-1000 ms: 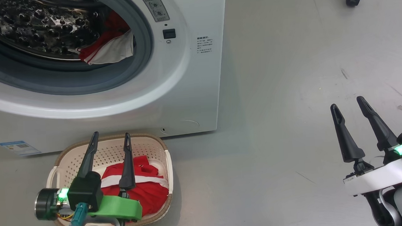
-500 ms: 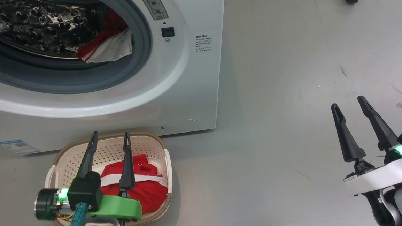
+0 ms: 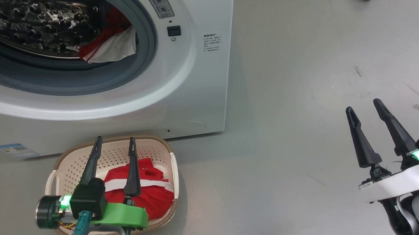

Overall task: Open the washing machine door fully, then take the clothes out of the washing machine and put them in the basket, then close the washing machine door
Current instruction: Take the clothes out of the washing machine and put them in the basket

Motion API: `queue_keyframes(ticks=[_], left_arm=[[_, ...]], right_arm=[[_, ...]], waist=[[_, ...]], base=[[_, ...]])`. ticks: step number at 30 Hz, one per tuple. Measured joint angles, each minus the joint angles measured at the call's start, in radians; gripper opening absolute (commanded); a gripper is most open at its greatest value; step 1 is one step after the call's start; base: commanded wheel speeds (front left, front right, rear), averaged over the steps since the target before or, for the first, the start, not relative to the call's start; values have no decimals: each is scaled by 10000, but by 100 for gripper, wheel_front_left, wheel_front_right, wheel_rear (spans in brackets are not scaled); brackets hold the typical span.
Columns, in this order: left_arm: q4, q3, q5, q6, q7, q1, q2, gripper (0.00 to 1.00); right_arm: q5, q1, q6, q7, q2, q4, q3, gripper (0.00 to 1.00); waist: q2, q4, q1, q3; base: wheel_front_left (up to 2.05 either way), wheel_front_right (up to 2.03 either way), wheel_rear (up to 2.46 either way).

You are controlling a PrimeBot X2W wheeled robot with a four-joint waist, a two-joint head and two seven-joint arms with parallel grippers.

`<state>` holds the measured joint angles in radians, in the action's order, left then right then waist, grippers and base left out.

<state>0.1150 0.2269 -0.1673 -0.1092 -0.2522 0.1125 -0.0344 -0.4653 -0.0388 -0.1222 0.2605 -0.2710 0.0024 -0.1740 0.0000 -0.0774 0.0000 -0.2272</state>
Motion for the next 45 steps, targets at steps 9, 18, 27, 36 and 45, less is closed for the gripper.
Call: queue_keyframes(ticks=[9, 18, 27, 36, 45], left_arm=[[-171, -50, 33, -15, 0, 14, -2, 100], [-8, -466, 522, -17, 0, 711, -119, 100], [-59, -1089, 972, -90, 1091, 2857, -756, 100], [188, -1647, 988, -73, 3009, 5045, -1755, 100], [961, -2123, 589, 445, 5501, 6784, -2382, 100]], right_arm=[[-23, -2, 0, 0, -151, -259, -13, 100], [-188, -38, 0, 0, -483, -571, -297, 100], [-466, -536, 0, 0, -742, -863, -474, 100], [-771, -1295, 0, 0, -798, -945, -690, 100], [-920, -1868, 0, 0, -746, -917, -1126, 100]], waist=[[0, -27, 0, -373], [0, -108, 0, -1255], [0, -380, 0, -2553], [0, -752, 1, -3681], [0, -1293, 1, -4381]], base=[[0, 0, 0], [0, 0, 0], [0, 0, 0], [0, 0, 0], [0, 0, 0]])
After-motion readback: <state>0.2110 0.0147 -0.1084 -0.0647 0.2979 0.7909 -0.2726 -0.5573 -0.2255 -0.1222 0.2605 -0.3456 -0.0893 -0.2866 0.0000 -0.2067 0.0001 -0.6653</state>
